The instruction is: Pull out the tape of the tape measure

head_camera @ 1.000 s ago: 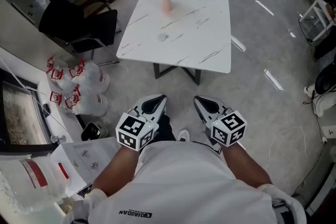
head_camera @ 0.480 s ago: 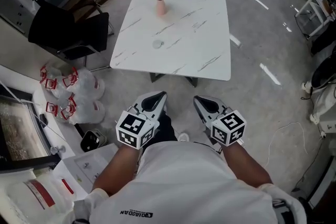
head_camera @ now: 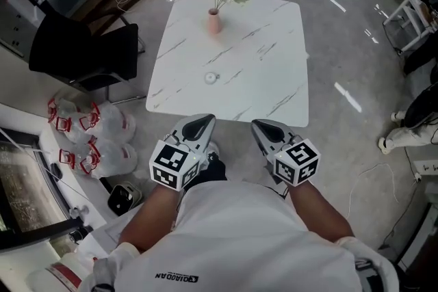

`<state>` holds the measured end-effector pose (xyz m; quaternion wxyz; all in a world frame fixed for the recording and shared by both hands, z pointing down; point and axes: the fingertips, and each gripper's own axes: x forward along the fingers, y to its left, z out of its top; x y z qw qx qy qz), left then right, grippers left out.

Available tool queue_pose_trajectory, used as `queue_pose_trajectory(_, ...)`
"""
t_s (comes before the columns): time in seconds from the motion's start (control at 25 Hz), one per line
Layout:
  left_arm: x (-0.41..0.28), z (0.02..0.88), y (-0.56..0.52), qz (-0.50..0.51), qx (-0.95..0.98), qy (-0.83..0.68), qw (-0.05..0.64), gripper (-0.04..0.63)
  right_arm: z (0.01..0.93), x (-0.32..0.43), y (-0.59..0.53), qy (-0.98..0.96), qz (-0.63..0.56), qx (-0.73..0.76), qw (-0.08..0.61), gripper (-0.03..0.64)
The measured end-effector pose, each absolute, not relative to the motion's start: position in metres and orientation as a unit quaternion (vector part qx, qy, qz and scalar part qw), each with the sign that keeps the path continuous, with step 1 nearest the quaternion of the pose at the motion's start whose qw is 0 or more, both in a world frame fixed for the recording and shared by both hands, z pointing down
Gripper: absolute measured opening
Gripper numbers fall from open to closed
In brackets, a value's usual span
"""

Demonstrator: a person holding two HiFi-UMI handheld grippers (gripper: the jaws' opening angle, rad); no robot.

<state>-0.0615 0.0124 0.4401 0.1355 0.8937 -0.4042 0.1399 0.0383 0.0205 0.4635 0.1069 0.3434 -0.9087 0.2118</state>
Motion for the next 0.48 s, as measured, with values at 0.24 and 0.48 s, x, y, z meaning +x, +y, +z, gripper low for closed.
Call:
queue_pose_trajectory(0.24, -0.089, 0.433, -0.047, 0.148, 0.903, -0.386, 0.116, 0.009, 0.457, 0.012, -0.036, -0.903, 0.202, 0.362, 0.109, 0.006)
queue_pose_trajectory(0.48, -0.108, 0.433, -0.090, 0.148, 0.915, -0.360, 0.102, 0.009, 0.459, -0.006, -0.074, -0.893, 0.203, 0.386, 0.114, 0.006)
